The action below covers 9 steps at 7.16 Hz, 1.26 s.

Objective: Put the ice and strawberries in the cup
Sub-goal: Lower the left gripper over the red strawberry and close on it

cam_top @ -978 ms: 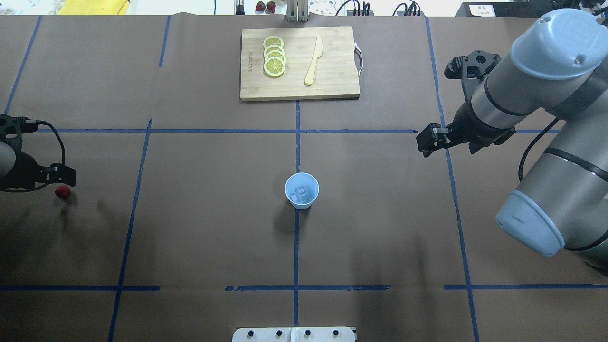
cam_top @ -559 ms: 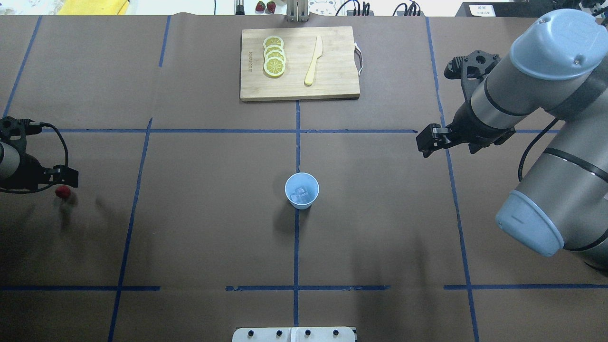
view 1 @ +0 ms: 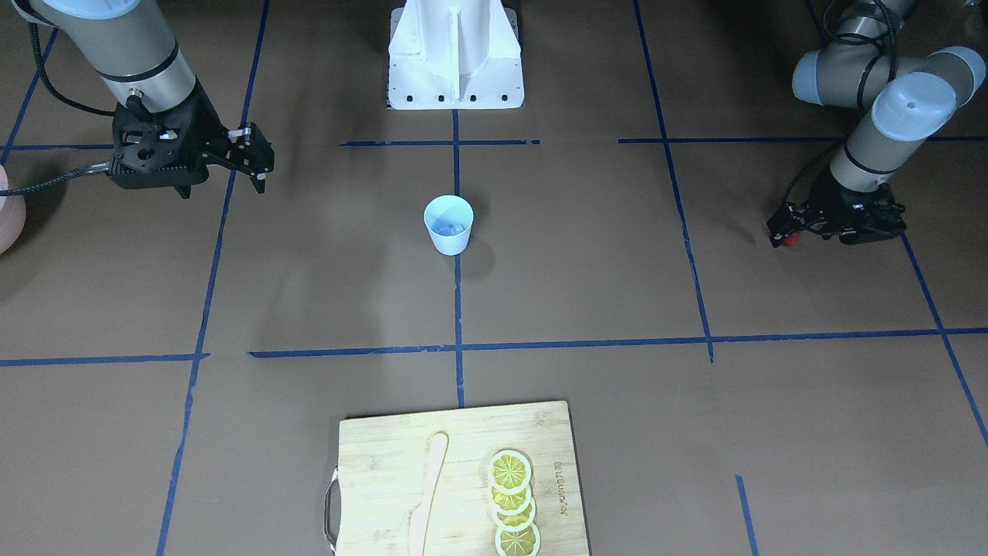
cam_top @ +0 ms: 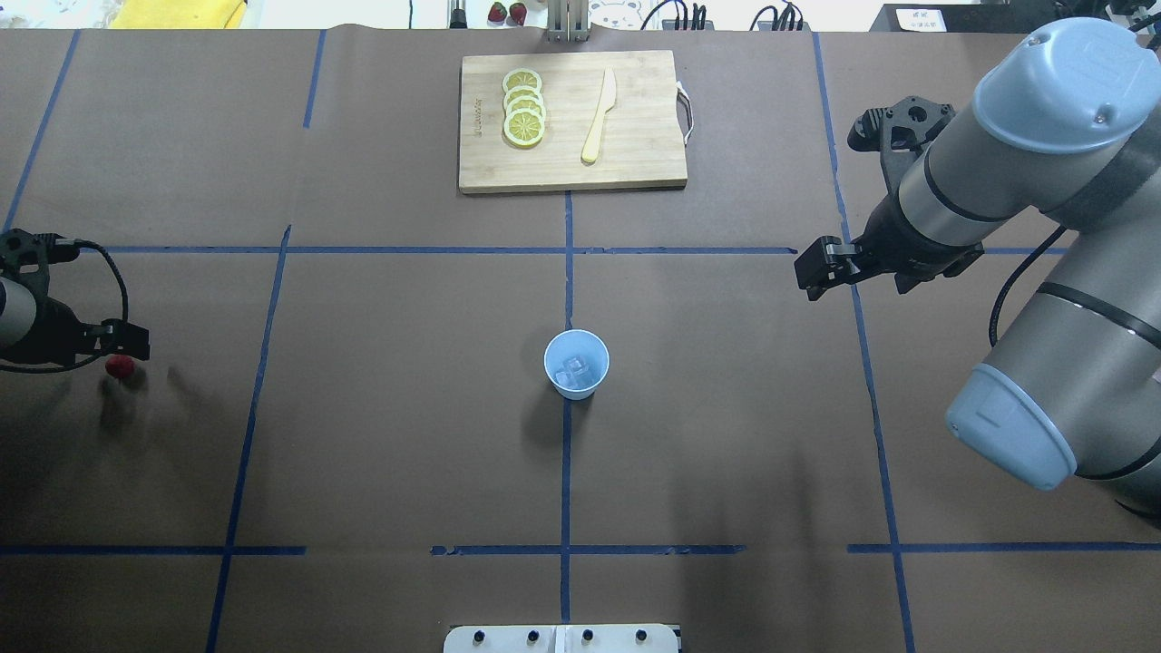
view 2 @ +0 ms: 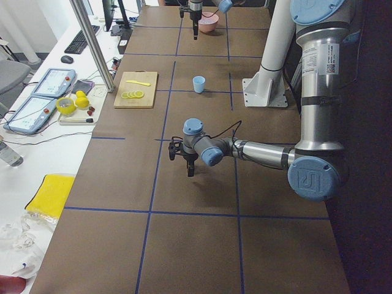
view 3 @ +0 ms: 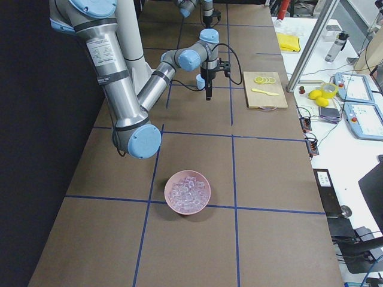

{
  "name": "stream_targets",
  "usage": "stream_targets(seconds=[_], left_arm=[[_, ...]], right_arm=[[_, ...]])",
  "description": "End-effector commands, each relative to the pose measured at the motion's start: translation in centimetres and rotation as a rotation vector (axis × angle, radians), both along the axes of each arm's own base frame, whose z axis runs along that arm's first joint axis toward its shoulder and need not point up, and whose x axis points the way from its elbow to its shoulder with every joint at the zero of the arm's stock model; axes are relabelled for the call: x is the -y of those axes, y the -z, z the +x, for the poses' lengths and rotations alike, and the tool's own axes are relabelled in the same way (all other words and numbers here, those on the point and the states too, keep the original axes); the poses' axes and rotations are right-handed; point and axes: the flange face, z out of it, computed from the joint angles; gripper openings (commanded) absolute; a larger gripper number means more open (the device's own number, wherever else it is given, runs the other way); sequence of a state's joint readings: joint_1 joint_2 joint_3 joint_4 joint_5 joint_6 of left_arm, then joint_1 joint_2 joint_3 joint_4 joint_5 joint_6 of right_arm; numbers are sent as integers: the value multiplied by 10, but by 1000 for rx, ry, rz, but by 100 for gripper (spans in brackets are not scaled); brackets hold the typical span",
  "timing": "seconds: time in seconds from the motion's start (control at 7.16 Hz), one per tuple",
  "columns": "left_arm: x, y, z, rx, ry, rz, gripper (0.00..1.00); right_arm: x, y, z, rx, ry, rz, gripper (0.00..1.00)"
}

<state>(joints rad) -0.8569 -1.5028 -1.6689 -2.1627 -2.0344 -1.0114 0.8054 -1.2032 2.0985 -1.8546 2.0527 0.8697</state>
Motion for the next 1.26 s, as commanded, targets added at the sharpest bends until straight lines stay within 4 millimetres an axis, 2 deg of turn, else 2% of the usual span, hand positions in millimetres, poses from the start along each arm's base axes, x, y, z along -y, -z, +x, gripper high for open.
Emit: stream_targets(seconds=[0.0,0.28,0.98,1.12], left_arm=[[0,1,1,-2,-3,2,83],[0,5,1,-9,-4,9,71],[-8,7,14,-11,-33,11,70],[-8,6,13,-10,-33,10,67]], right_arm=[[0,0,0,0,0,0,100],[0,-1,0,-1,0,-1,100],[1,-3,0,-7,-4,-1,100],[1,-2,-1,-7,-3,-1,100]])
